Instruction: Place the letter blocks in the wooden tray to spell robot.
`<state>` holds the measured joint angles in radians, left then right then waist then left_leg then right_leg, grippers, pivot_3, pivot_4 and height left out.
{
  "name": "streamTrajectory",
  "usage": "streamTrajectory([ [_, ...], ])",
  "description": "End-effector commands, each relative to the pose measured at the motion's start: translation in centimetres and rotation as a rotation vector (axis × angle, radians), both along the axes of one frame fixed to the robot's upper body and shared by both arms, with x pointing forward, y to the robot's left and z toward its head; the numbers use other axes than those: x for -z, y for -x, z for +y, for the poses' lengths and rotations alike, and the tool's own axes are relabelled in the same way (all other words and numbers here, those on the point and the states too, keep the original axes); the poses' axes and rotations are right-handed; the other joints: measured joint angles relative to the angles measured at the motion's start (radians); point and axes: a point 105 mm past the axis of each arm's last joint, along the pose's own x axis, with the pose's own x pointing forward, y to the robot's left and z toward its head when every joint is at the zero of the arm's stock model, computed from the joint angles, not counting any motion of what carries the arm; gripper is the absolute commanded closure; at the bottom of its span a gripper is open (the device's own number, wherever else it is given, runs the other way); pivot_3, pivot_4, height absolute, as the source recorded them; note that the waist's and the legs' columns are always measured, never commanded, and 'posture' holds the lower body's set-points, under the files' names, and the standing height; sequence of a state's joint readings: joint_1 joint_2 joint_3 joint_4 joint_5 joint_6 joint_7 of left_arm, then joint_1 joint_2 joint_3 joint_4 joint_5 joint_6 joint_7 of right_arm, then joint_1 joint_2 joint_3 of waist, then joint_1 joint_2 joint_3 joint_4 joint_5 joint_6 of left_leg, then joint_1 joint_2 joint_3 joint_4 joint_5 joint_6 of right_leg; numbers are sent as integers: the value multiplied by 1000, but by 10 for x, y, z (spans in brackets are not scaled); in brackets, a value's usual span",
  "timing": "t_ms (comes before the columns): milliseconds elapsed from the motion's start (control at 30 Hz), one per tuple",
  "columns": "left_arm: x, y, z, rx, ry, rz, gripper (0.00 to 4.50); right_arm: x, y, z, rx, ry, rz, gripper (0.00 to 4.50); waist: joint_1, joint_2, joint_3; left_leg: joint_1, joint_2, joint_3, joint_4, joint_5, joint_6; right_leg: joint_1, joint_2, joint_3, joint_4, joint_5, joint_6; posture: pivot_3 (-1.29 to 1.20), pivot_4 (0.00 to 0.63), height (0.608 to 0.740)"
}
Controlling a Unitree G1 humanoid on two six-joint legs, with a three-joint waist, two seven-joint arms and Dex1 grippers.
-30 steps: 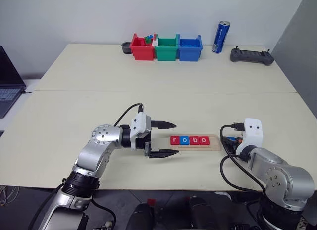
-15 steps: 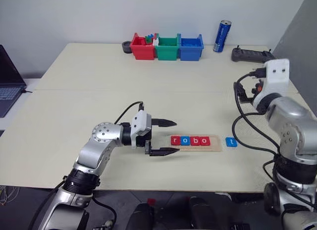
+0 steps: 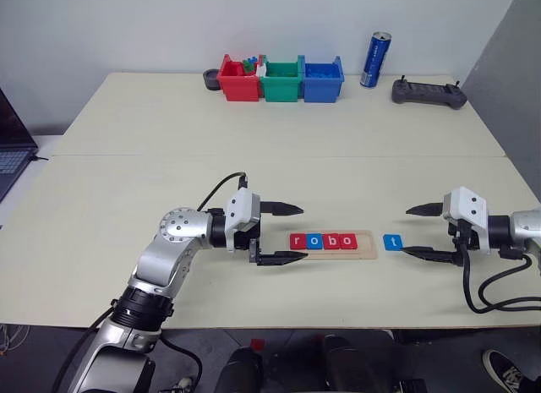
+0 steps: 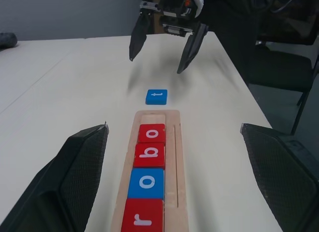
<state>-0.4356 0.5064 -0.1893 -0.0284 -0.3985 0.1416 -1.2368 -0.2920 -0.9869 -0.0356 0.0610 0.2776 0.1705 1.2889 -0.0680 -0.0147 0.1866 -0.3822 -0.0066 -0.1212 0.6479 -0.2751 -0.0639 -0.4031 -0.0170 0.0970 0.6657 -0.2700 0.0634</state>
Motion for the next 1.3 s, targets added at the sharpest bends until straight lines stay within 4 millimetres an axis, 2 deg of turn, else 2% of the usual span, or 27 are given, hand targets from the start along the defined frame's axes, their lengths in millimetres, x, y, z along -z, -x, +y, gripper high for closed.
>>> streamTrajectory([
  [33,-7,2,1,0,10,-38,0,-1,0,0,-61,30,13,35,3,0,0,0,0,0,0,0,0,0,0,0,0,0,0,0,150,740],
  [233,-7,5,3,-4,7,-37,0,13,0,7,-106,36,36,35,13,0,0,-1,-1,-1,0,0,0,0,-2,0,-1,0,0,0,150,740],
  [333,-6,7,3,-2,3,-34,0,22,-7,9,-96,40,22,35,13,0,0,-1,-1,-1,0,0,0,0,-2,0,0,0,0,0,150,740],
  [600,-6,9,6,-2,-11,-32,0,42,-12,2,-79,81,32,35,13,0,0,-1,-1,-1,0,0,0,0,-2,0,0,0,0,0,150,740],
  [700,-6,9,6,-2,-13,-34,0,44,-14,-4,-66,88,31,593,13,0,0,-1,-1,0,1,0,0,0,-2,0,0,0,0,0,150,740],
  [933,-7,7,6,0,-16,-38,0,40,-15,-4,-81,79,20,2926,12,0,0,-1,-1,-1,1,0,0,0,-2,0,1,0,0,0,150,740],
  [1067,-7,7,6,2,-15,-39,0,26,-18,2,-94,62,-8,3037,12,0,0,-1,-1,-1,1,0,0,0,-2,0,1,0,0,0,150,740],
  [1200,-7,6,6,2,-15,-38,0,8,-19,21,-150,33,-42,3037,11,0,0,-1,-1,-1,1,0,0,0,-2,0,2,0,0,0,150,740],
  [1300,-7,6,5,4,-13,-39,0,7,-15,34,-189,30,-39,3037,12,0,0,-1,-1,-1,1,0,0,0,-2,0,2,0,0,0,150,740],
])
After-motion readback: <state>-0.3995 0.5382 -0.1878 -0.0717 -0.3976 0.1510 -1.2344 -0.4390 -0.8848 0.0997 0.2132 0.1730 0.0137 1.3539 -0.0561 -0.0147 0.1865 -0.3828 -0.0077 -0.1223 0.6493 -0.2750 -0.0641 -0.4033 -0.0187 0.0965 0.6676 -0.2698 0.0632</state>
